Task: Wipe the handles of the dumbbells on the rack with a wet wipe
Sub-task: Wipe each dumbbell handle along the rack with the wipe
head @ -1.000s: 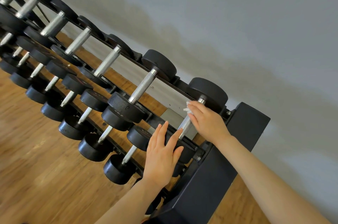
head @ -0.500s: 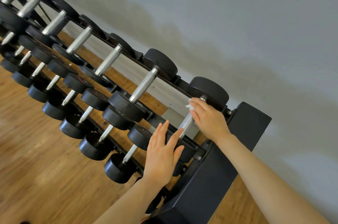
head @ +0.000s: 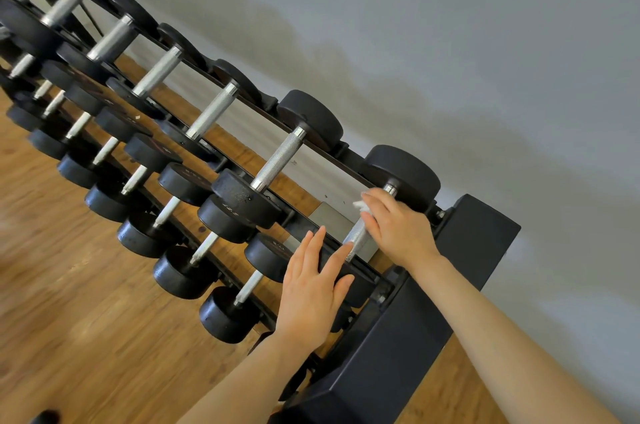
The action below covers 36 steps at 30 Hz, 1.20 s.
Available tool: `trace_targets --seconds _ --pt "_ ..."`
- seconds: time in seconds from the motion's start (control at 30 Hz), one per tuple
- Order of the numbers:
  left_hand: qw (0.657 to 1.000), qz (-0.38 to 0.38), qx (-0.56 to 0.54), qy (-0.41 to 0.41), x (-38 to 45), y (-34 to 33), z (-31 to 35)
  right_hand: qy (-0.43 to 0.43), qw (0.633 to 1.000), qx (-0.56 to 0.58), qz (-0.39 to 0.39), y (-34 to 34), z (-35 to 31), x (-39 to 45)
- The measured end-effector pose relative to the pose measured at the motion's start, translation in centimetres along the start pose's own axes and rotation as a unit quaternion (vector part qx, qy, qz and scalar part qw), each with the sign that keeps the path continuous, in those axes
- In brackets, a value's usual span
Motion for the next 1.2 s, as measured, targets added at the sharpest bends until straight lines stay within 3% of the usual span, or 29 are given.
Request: trace_targets --seconds 0.1,0.3,0.43,0.6,0.77,0.87,1.2 --pt "1.0 0.0 0.004 -0.004 0.0 0.0 -0.1 -0.041 0.999 0.01 0.02 -0.1 -0.1 0.3" --pt "1.0 0.001 0.007 -0.004 0.0 0.0 -0.1 0.052 0.998 -0.006 -0.018 0.3 -0.4 -0.5" --pt "1.0 -0.009 -0.007 0.001 0.0 0.1 -0.1 0.02 1.0 -0.003 0.01 0.9 -0.2 -0.3" --pt "1.0 -0.003 -0.003 -0.001 -0.1 0.1 0.0 0.062 0.998 0.0 0.002 -0.3 -1.2 -1.3" --pt "1.0 -0.001 -0.007 -0.001 0.0 -0.1 -0.2 -0.022 0.996 0.03 0.076 1.2 0.0 -0.7" --pt "1.0 0.003 -0.001 -0.001 -0.1 -0.1 -0.1 -0.017 0.994 0.037 0.099 1.3 -0.8 -0.8" --pt "1.0 0.004 0.001 -0.002 -0.1 0.0 0.0 -0.025 0.985 -0.121 0.124 2.2 -1.1 -0.5"
Point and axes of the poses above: each hand's wrist, its own x-axis towards the middle knuckle, its own y-axis out of the back of the hand, z = x × y, the point moved 6 cm from there along x, towards the middle knuckle, and after that the axes turned 14 degrees about y, right-handed, at the moved point
